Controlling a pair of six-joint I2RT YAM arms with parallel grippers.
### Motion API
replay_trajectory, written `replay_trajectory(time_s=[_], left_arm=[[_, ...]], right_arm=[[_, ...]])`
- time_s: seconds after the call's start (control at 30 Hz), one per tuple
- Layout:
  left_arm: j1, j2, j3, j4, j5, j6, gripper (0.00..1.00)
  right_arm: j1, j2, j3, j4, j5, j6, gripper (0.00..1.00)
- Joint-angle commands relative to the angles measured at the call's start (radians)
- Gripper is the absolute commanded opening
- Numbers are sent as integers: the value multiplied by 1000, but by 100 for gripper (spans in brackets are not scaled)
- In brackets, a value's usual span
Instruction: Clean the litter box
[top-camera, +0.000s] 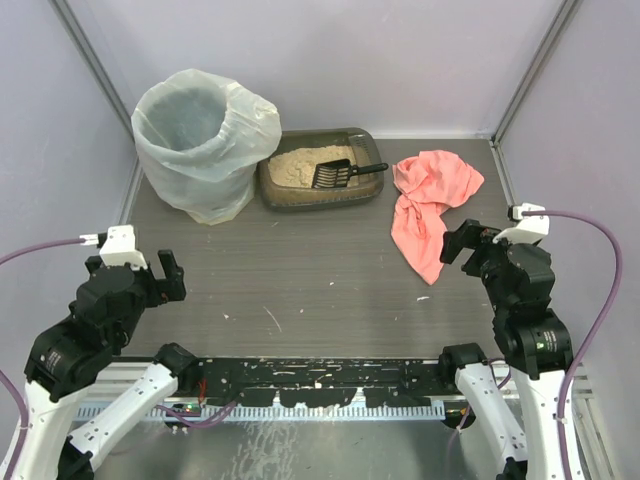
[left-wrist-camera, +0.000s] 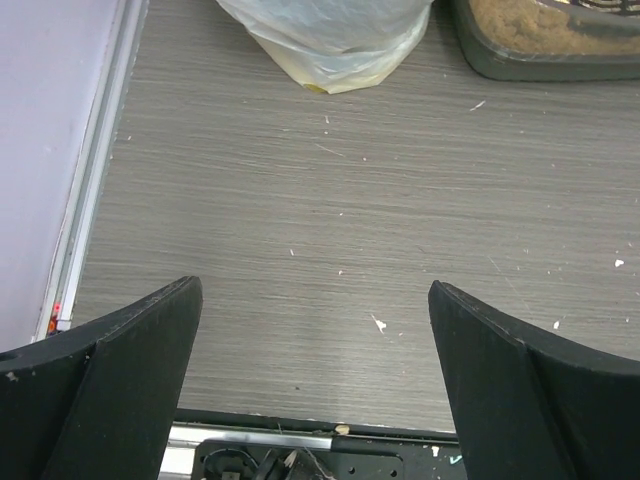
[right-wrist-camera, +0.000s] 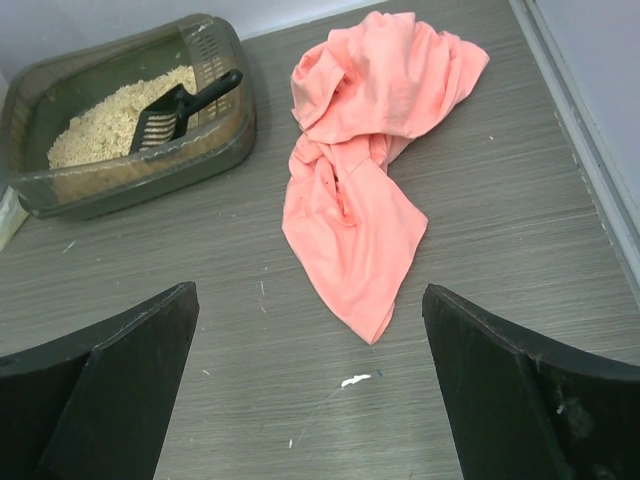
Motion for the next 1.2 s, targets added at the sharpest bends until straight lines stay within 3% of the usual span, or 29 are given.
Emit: replay_trajectory(time_s=[0.0, 0.43, 0.7, 0.9, 1.17], left_arm=[[-5, 10, 1, 21, -74, -52, 98], [-5, 64, -9, 97, -158, -116, 98], [-5, 82, -32, 116, -204, -104, 98], [-5, 62, -85, 113, -184, -125, 98], [-5, 85, -94, 77, -201, -143, 98]], right_arm=[[-1, 7, 44, 49, 32, -25, 100], [-1, 139, 116, 18, -8, 29, 100], [-1, 290, 150, 50, -189, 42, 100], [-1, 489, 192, 141, -212, 39, 100], [11, 821, 400, 326, -242, 42, 100]])
